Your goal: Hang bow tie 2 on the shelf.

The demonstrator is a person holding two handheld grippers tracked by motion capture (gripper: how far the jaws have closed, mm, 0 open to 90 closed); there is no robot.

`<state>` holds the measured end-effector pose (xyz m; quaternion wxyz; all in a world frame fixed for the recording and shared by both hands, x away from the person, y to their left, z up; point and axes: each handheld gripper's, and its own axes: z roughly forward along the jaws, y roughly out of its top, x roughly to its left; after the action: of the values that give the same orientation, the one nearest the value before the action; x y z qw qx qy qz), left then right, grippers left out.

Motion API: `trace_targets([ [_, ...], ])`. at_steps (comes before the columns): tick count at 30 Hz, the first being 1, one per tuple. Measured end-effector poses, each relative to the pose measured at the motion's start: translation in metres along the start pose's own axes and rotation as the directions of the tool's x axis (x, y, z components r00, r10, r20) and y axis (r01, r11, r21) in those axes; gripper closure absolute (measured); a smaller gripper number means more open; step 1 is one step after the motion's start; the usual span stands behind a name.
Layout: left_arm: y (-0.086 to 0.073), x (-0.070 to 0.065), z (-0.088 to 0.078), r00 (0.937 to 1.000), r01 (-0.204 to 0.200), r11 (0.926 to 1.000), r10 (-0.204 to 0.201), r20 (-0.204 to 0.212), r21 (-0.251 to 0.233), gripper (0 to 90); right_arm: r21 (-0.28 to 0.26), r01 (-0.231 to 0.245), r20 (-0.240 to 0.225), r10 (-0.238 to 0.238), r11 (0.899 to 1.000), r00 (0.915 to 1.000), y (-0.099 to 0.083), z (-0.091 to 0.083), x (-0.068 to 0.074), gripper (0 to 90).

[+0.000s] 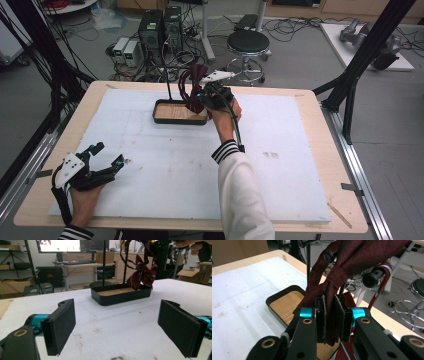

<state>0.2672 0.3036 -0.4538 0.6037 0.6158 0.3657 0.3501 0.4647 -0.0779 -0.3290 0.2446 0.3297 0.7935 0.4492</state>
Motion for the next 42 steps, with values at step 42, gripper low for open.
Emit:
trace_targets([
  [42,-0.001,-0.001,-0.001,1.0,-0.007,0.9999,0.007,0.003,-0.015,15.2,0.163,-0.09,-0.038,0.098,0.982,0.9945,-0.026,0.027,-0.019,66.9],
])
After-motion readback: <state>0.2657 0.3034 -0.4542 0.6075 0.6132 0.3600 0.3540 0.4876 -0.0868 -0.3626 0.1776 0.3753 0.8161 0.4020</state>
